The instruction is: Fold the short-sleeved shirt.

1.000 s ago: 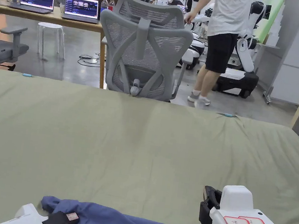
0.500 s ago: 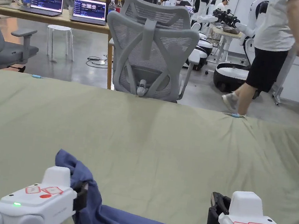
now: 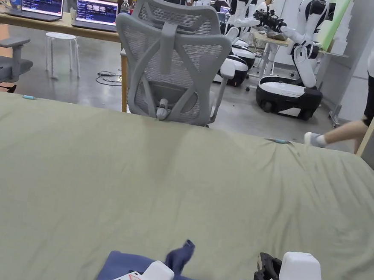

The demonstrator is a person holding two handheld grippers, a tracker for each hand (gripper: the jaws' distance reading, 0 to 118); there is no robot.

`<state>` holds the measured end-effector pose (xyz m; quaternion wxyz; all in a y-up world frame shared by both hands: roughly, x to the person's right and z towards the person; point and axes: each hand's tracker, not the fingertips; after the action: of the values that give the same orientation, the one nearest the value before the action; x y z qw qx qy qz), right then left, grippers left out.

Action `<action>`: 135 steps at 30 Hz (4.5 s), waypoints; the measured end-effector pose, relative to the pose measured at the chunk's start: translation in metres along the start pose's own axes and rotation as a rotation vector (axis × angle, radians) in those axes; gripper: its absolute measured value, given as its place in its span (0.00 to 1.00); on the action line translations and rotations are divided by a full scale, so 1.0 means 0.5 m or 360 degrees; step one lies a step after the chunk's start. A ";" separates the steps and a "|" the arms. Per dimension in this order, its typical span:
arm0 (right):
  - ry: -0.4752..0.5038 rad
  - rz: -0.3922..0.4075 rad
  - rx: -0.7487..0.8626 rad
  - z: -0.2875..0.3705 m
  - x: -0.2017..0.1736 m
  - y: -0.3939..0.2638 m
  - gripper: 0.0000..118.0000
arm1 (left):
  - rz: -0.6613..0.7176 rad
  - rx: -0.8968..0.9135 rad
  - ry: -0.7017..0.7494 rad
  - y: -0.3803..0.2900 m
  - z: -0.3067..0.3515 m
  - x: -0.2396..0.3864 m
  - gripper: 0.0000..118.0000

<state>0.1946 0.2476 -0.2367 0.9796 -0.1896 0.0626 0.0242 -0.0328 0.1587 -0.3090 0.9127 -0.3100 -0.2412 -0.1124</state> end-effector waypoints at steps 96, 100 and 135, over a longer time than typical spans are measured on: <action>0.0095 -0.0069 -0.0166 0.008 0.006 -0.055 0.00 | 0.1332 0.0068 -0.0436 -0.034 0.014 -0.130 0.07; 0.0088 -0.0085 -0.0189 -0.002 0.018 -0.056 0.00 | 0.1348 0.0013 -0.0746 -0.042 -0.035 -0.043 0.00; 0.0575 -0.0713 -0.0640 -0.223 0.001 -0.164 0.00 | 0.1942 0.0027 -0.0989 -0.152 -0.075 -0.159 0.33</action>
<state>0.1883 0.1297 -0.3091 0.8767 -0.3890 0.1857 -0.2134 -0.1138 0.0804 -0.3368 0.7036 -0.4012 -0.2749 0.5181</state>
